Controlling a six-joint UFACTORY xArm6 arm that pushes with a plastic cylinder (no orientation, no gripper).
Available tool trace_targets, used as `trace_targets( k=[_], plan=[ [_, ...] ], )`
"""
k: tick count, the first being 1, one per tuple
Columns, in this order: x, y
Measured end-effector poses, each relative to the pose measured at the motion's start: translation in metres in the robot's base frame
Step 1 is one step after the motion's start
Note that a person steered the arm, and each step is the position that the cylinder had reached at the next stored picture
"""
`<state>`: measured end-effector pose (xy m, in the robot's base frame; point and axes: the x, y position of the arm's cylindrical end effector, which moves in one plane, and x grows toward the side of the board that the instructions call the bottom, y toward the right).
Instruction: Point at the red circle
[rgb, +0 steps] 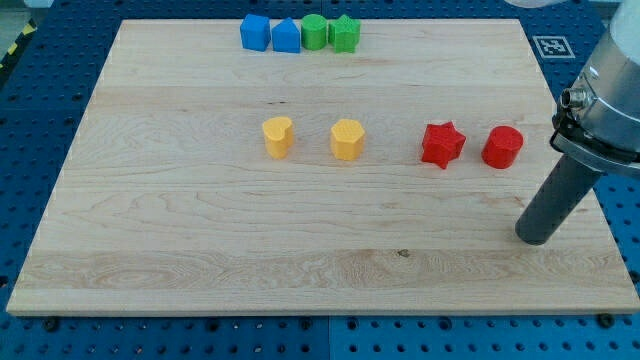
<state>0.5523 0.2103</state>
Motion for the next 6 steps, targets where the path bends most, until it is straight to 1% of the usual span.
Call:
trace_targets(
  k=[1, 3, 4, 6],
  plan=[
    [-0.002, 0.001],
    [-0.038, 0.021],
    [-0.043, 0.021],
    [-0.084, 0.021]
  ],
)
